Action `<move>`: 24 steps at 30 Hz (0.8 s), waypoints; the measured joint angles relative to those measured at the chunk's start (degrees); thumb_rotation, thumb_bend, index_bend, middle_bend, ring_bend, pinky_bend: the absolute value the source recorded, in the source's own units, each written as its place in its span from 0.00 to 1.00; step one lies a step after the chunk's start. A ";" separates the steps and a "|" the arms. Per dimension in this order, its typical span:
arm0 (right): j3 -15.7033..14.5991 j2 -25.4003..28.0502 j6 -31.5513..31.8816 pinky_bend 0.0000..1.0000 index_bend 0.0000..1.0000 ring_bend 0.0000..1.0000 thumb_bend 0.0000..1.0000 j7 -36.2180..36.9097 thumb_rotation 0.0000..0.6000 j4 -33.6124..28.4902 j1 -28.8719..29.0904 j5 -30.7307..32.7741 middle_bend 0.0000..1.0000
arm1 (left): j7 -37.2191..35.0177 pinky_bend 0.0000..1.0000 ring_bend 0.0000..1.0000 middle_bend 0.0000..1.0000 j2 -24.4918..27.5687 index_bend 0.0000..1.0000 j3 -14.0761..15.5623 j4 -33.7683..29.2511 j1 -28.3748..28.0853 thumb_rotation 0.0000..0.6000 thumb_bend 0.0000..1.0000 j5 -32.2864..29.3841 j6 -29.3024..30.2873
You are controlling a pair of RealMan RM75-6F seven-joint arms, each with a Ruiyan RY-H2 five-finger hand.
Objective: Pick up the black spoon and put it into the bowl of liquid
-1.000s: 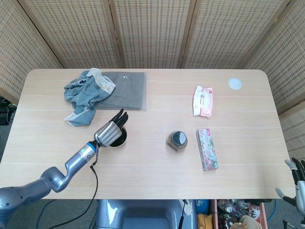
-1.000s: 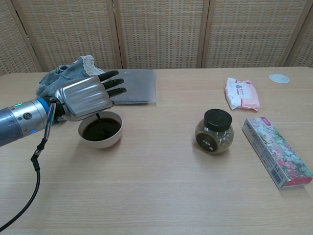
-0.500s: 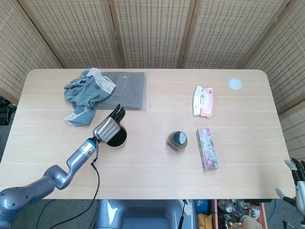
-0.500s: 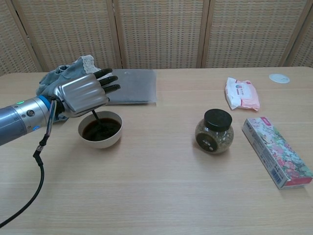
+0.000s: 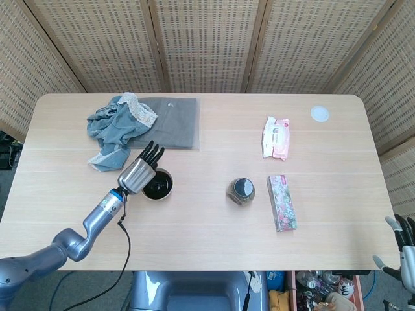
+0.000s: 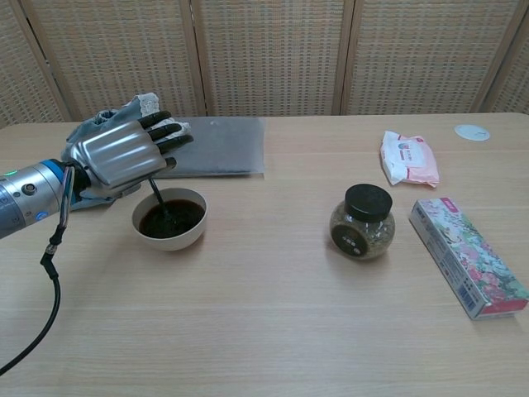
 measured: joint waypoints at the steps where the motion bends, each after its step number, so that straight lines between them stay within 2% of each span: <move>1: -0.01 0.01 0.04 0.04 0.17 0.01 0.21 0.04 1.00 0.00 -0.02 -0.03 0.19 | 0.39 0.00 0.00 0.00 0.18 0.11 -0.13 -0.69 0.12 1.00 0.40 -0.28 -0.02; 4: -0.02 0.00 0.07 0.04 0.17 0.01 0.21 0.08 1.00 0.01 0.00 -0.09 0.19 | 2.07 0.00 0.00 0.00 1.00 0.02 -0.54 -3.16 0.46 1.00 0.40 -1.16 -0.06; 6: -0.03 0.01 0.18 0.04 0.17 0.01 0.21 0.09 1.00 -0.02 0.00 -0.19 0.19 | 2.84 0.00 0.00 0.00 1.70 0.00 -0.81 -4.78 0.70 1.00 0.40 -1.65 0.04; 14: 0.00 0.05 0.23 0.04 0.17 0.01 0.21 0.18 1.00 -0.12 0.27 -0.53 0.19 | 1.49 0.00 0.00 0.00 5.05 0.00 -2.24 -12.24 2.98 1.00 0.40 -4.55 1.62; 20: -0.02 -0.06 -0.06 0.04 0.17 0.01 0.21 0.15 1.00 -0.15 0.87 -1.05 0.19 | -4.09 0.00 0.00 0.00 9.70 0.00 -3.60 -21.74 7.25 1.00 0.40 -9.86 3.08; 24: 0.05 -0.06 -0.23 0.04 0.17 0.01 0.21 -0.30 1.00 -0.55 1.63 -1.70 0.19 | -11.35 0.00 0.00 0.00 13.99 0.00 -3.48 -27.67 11.98 1.00 0.40 -11.49 6.54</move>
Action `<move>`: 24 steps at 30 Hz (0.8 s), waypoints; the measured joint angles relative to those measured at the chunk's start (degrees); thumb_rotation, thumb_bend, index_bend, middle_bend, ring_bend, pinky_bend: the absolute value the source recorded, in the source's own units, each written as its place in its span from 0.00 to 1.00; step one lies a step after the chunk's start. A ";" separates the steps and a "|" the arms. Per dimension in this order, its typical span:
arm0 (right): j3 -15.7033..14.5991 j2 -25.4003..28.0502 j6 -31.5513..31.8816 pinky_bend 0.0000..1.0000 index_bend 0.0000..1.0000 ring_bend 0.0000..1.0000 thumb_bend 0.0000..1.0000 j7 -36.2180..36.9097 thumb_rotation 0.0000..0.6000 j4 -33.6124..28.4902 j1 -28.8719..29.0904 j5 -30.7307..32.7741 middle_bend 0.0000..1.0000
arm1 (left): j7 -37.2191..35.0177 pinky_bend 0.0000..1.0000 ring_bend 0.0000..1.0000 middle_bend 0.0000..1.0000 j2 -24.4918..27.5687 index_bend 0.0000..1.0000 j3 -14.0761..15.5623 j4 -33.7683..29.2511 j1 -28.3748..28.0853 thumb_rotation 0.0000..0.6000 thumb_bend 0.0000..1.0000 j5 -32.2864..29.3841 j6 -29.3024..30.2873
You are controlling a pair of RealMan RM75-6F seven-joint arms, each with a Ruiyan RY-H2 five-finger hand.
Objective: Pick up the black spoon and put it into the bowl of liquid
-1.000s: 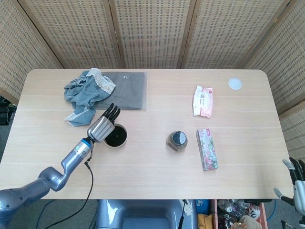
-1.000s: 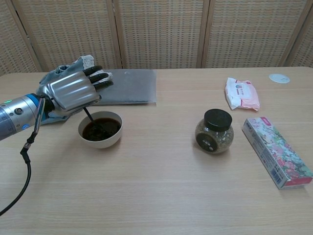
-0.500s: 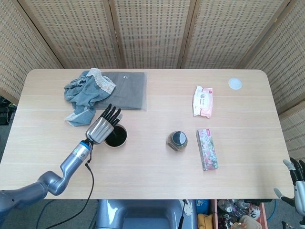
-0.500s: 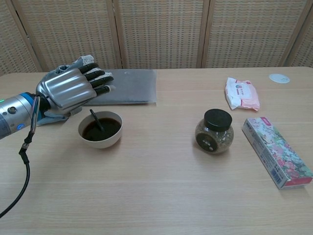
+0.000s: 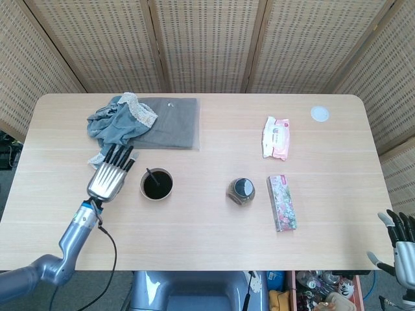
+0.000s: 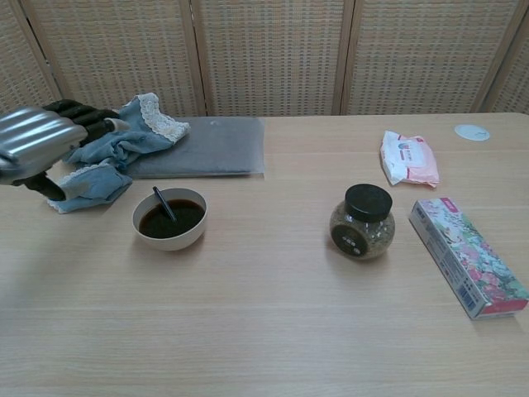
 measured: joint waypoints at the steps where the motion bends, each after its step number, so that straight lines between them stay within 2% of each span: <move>1: -0.01 -0.01 -0.01 0.04 0.17 0.01 0.21 -0.10 1.00 -0.09 0.10 -0.11 0.19 | -1.74 0.00 0.00 0.00 0.86 0.00 0.16 -1.08 1.06 1.00 0.40 -0.12 0.90; 6: -0.16 0.03 -0.29 0.04 0.17 0.01 0.21 -0.67 1.00 -0.47 0.59 -0.55 0.19 | -11.74 0.00 0.00 0.00 5.11 0.00 1.76 -5.32 6.73 1.00 0.40 0.17 5.61; 12: -0.31 -0.14 -0.59 0.04 0.17 0.01 0.21 -1.32 1.00 -0.94 1.12 -0.89 0.19 | -23.07 0.00 0.00 0.00 9.57 0.00 5.95 -7.01 15.33 1.00 0.40 3.25 13.15; 18: -0.34 -0.13 -0.33 0.04 0.17 0.00 0.21 -1.78 1.00 -1.42 1.54 -1.41 0.18 | -28.85 0.00 0.00 0.00 9.96 0.00 8.71 -5.55 21.39 1.00 0.40 6.93 20.20; 24: -0.44 0.06 -0.18 0.04 0.17 0.00 0.21 -2.11 1.00 -1.82 1.87 -1.86 0.17 | -30.97 0.00 0.00 0.00 8.33 0.00 9.68 -2.72 25.17 1.00 0.39 9.43 25.92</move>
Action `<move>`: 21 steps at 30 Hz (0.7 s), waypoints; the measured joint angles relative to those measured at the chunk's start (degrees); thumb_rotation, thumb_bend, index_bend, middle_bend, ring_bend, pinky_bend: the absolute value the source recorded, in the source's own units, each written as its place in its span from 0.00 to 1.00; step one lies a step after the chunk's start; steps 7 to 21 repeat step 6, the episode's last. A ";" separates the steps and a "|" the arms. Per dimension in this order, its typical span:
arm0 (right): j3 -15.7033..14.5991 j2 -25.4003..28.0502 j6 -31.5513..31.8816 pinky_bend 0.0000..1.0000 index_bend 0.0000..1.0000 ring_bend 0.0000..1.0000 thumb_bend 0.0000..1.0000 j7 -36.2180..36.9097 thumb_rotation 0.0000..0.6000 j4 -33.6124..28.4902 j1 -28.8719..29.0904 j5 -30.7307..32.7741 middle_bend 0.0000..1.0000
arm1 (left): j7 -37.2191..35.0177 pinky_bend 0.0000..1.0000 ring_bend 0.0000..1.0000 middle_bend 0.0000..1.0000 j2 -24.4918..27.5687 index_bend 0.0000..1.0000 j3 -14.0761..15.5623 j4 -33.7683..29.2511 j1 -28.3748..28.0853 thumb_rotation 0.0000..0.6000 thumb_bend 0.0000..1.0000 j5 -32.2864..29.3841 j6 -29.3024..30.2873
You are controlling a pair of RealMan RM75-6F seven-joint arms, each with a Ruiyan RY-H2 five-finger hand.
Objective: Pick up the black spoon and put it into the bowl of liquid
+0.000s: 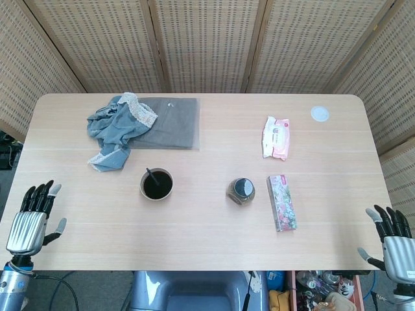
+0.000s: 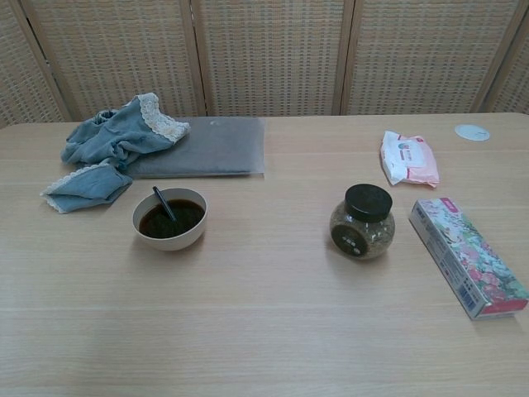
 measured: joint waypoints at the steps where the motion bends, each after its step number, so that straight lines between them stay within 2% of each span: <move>1: -0.04 0.05 -0.01 0.04 0.17 0.00 0.21 -0.07 1.00 -0.09 0.06 -0.06 0.17 | -0.29 0.00 0.00 0.00 -0.21 0.00 0.17 0.28 0.72 1.00 0.39 0.24 0.53; 6: -0.16 0.28 0.17 0.04 0.17 0.00 0.21 -0.43 1.00 -0.58 0.19 -0.30 0.17 | -0.59 0.00 0.00 0.00 -0.51 0.00 0.54 0.88 2.33 1.00 0.39 1.41 0.83; 21: -0.16 0.28 0.17 0.04 0.17 0.00 0.21 -0.43 1.00 -0.58 0.19 -0.30 0.17 | -0.59 0.00 0.00 0.00 -0.51 0.00 0.54 0.88 2.33 1.00 0.39 1.41 0.83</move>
